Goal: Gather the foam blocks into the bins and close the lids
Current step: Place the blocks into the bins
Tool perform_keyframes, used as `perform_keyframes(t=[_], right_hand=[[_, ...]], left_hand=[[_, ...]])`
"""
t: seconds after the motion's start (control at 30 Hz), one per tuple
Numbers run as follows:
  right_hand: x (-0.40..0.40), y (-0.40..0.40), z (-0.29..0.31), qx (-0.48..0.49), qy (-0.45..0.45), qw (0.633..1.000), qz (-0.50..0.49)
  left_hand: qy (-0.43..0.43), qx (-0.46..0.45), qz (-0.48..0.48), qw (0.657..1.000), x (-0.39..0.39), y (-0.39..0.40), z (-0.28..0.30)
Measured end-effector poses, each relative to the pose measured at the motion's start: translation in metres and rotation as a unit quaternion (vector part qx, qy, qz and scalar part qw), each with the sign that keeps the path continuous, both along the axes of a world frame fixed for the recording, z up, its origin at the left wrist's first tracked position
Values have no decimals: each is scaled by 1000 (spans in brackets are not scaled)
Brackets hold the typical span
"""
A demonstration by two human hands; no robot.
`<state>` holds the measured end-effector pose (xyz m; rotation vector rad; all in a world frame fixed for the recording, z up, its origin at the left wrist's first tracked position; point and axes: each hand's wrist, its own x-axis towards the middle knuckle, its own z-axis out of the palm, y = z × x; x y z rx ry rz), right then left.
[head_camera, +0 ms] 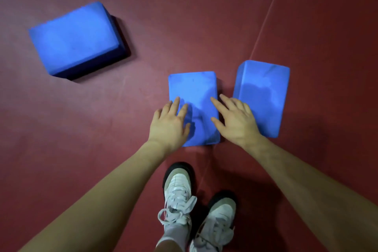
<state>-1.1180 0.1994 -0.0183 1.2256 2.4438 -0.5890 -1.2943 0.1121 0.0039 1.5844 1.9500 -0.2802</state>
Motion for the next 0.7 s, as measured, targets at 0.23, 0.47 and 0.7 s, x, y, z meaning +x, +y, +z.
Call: perform_keyframes(t=[0.23, 0.47, 0.7], right_hand=[[14, -11, -55, 47, -23, 997, -56], [2, -26, -57, 4, 10, 993, -115], [-29, -41, -24, -120, 206, 964, -116]], left_hand=[[3, 3, -32, 999, 16, 10, -71], [17, 18, -26, 999, -5, -5, -73], [-82, 51, 105, 990, -22, -29, -31]])
